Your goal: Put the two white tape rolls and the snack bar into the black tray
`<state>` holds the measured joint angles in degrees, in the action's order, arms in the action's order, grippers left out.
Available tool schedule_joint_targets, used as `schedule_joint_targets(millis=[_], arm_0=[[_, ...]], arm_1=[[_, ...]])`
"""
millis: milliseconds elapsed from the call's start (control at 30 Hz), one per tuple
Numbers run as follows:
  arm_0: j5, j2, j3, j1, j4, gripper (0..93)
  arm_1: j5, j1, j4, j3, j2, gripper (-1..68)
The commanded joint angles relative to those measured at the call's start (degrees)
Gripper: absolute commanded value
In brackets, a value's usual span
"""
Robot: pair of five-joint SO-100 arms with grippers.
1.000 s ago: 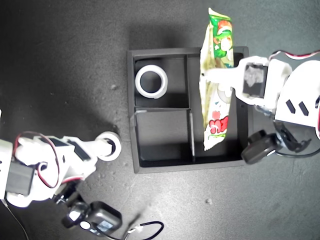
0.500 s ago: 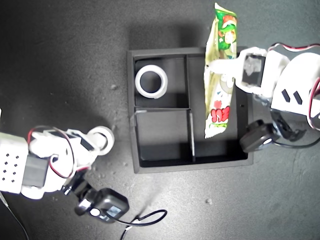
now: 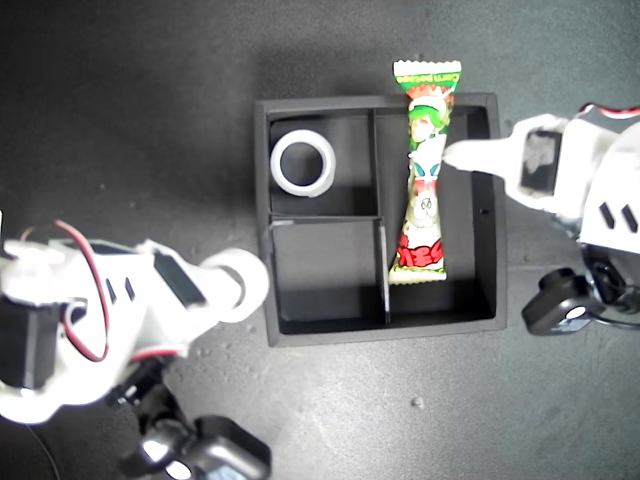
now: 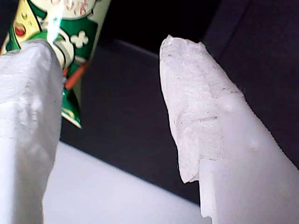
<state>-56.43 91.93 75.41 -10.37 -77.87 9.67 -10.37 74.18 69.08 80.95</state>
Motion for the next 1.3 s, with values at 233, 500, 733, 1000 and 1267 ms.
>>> schedule_joint_targets(millis=[233,500,733,1000,1267], arm_0=[[2.9,-21.4,-26.5,1.6,-6.9,4.1],[1.5,-23.9,-29.3,0.4,-6.9,4.7],[0.7,-28.9,-34.7,0.2,-10.2,16.7],[-0.6,-28.2,-48.5,0.4,-27.0,12.7],[-0.7,0.4,-16.3,7.8,-25.3,4.6]], arm_1=[[22.8,-4.7,-1.4,21.9,27.9,-0.2],[26.7,-6.2,-4.6,37.4,44.9,-0.2],[27.3,-5.4,-5.9,40.8,46.0,-0.2],[31.2,-6.2,-4.7,44.9,51.8,-0.3],[47.1,-7.6,-6.3,63.5,74.7,-0.3]])
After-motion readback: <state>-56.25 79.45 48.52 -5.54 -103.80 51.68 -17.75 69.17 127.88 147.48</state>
